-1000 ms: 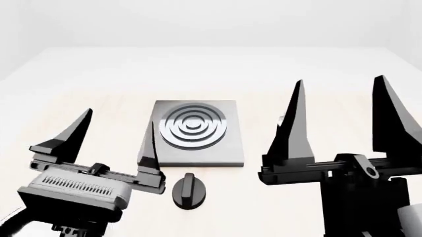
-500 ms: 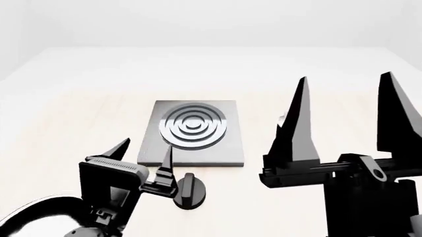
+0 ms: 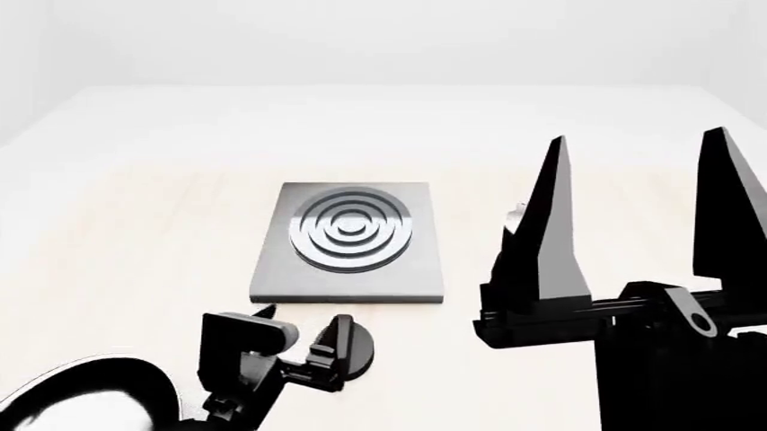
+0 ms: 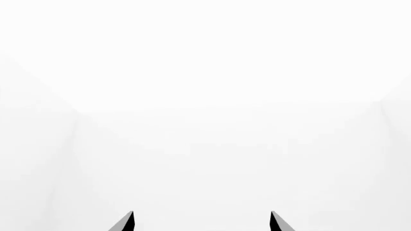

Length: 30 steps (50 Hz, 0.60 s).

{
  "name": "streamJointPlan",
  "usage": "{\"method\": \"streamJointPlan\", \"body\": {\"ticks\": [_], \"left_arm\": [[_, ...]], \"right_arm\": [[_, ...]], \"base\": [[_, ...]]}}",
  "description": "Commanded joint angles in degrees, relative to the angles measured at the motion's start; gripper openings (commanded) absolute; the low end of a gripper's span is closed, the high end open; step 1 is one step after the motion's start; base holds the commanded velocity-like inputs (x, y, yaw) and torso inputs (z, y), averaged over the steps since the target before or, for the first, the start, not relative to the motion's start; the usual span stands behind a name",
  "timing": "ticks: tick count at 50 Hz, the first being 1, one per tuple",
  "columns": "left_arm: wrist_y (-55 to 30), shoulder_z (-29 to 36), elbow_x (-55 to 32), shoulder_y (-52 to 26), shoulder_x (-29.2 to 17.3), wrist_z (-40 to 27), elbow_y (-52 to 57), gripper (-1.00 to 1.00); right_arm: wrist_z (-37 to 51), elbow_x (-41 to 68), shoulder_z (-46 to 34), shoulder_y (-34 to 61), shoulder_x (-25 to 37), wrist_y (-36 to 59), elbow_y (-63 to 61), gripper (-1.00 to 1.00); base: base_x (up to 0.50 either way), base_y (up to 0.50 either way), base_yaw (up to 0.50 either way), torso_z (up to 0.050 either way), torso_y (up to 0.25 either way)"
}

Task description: Turn on the stove and put the moka pot on it.

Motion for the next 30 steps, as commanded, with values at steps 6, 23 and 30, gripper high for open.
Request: {"method": "streamJointPlan", "body": {"ticks": [6,23,30], "left_arm": [[0.9,2.0,-1.5,-0.6,0.1,1.7,-6.5,1.00],[1.4,4.8,-0.7,-1.9,0.4,1.1,-10.1,1.00],[1.9,6.0,0.1,-2.8,0.6,0.4,-11.9,1.00]], "right_arm": [[0.5,0.3,-0.5,0.6,0.4,0.2,0.1,1.00],[0.8,0.4,-0.7,0.0,1.0,-0.8,0.5,1.00],[1.0,0.9,-1.0,0.9,1.1,0.5,0.0,1.00]], "base": [[0.00,0.00,0.00,0.000,0.000],[0.00,0.00,0.00,0.000,0.000],[0.00,0.00,0.00,0.000,0.000]]}}
